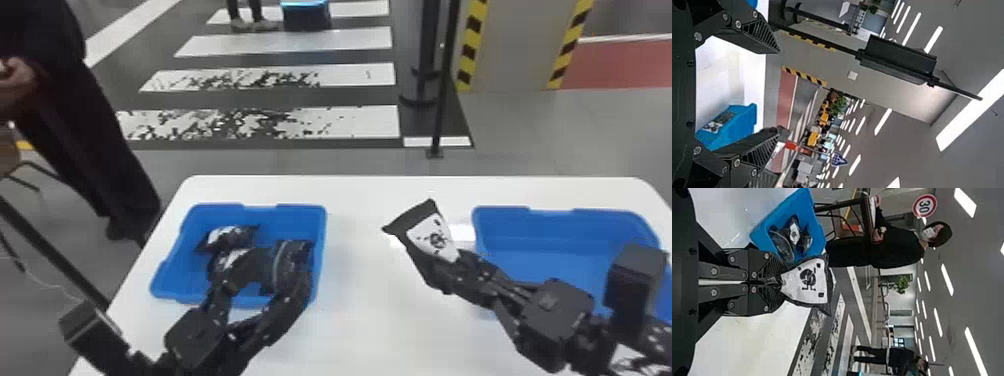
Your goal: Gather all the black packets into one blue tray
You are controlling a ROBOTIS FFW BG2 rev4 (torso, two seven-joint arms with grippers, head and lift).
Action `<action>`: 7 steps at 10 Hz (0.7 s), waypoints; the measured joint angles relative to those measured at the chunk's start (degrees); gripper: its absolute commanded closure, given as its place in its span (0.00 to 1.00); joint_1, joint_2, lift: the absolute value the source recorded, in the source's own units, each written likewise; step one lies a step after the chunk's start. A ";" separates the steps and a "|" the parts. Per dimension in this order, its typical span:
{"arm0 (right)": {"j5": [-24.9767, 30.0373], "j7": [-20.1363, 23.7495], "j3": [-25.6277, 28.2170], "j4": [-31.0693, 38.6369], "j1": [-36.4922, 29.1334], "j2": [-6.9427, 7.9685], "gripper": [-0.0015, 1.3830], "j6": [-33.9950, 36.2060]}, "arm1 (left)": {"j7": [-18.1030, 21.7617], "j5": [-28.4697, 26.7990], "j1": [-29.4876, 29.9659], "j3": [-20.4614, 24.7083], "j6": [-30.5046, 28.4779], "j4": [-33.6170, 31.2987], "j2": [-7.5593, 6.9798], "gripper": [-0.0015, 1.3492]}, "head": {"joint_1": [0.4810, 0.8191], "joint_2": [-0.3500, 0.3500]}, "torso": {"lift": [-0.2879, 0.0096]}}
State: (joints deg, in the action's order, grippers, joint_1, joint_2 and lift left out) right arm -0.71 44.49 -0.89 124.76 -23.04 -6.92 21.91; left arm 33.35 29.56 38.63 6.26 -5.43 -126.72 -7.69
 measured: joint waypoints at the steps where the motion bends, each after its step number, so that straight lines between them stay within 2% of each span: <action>1: 0.45 0.51 -0.63 -0.18 0.02 -0.04 0.93 -0.02 | 0.44 1.09 -1.60 -1.76 -2.19 0.26 -0.59 0.23 | 0.63 0.65 | 0.60; 3: 1.23 1.81 -2.28 -0.32 0.84 -0.34 0.93 -0.31 | 1.21 2.79 -5.25 -4.74 -4.01 2.33 -1.21 0.23 | 0.63 0.61 | 0.60; 7: 2.29 4.73 -6.04 -0.09 2.34 -1.28 0.93 -1.29 | 1.38 4.36 -11.05 -7.45 -4.95 7.69 -1.36 0.24 | 0.63 0.64 | 0.60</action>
State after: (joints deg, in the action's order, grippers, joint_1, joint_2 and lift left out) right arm 1.58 49.21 -6.92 124.66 -20.71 -8.20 20.63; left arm 34.73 33.91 27.58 -1.19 -10.38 -119.03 -9.05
